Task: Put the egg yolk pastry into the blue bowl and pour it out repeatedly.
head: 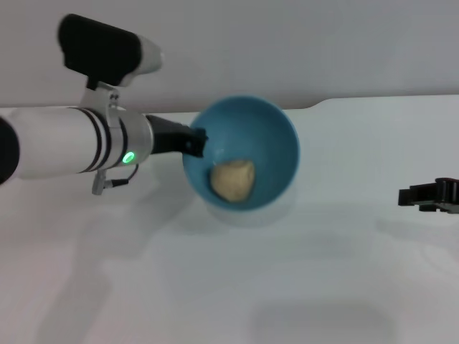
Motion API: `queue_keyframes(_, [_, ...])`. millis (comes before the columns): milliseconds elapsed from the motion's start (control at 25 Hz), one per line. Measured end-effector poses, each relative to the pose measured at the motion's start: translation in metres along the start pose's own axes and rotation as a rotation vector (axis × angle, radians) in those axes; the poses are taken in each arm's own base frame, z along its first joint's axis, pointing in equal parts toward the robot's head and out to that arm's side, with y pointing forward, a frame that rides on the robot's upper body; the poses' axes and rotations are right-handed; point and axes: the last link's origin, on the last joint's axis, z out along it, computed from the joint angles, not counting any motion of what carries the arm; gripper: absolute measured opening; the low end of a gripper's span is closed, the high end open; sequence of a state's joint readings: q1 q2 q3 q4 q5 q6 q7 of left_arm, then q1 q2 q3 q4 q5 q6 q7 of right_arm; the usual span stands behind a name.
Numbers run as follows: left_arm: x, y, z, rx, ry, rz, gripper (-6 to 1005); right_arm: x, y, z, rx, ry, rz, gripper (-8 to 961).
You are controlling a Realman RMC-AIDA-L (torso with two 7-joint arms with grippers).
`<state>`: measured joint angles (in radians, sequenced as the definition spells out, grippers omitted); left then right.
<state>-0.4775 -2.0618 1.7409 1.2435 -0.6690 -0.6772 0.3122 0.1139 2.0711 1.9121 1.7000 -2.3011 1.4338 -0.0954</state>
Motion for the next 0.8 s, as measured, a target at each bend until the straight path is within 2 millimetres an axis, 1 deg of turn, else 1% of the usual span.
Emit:
queue_keyframes(80, [-0.001, -0.005, -0.003, 0.029, 0.061, -0.016, -2, 0.000, -0.002, 0.000, 0.002, 0.001, 0.009, 359])
queue_keyframes(200, [-0.009, -0.013, -0.008, 0.081, 0.152, -0.041, -2, 0.001, -0.008, 0.001, 0.006, 0.002, 0.032, 359])
queue_keyframes(320, [-0.021, -0.014, -0.013, 0.130, 0.256, -0.055, -2, 0.000, -0.011, 0.003, 0.006, 0.005, 0.043, 360])
queue_keyframes(400, [-0.032, -0.011, -0.017, 0.154, 0.316, -0.058, -2, -0.001, -0.011, 0.006, 0.002, 0.012, 0.045, 360])
queue_keyframes(440, [-0.041, -0.008, -0.020, 0.169, 0.352, -0.061, -2, -0.002, -0.011, 0.007, 0.000, 0.014, 0.045, 360])
queue_keyframes(480, [-0.041, -0.008, -0.020, 0.169, 0.352, -0.061, -2, -0.003, -0.010, 0.008, -0.001, 0.016, 0.045, 360])
queue_keyframes(560, [-0.051, -0.002, -0.023, 0.179, 0.387, -0.062, -1, -0.005, -0.009, 0.009, -0.005, 0.018, 0.042, 360])
queue_keyframes(720, [-0.069, 0.014, -0.027, 0.199, 0.492, -0.037, -1, -0.008, -0.008, 0.013, -0.013, 0.025, 0.044, 360])
queue_keyframes(760, [-0.076, 0.022, -0.027, 0.196, 0.523, -0.021, -1, -0.009, -0.008, 0.015, -0.012, 0.028, 0.044, 360])
queue_keyframes(800, [-0.079, 0.026, -0.027, 0.193, 0.535, -0.012, -1, -0.009, -0.008, 0.015, -0.010, 0.031, 0.044, 360])
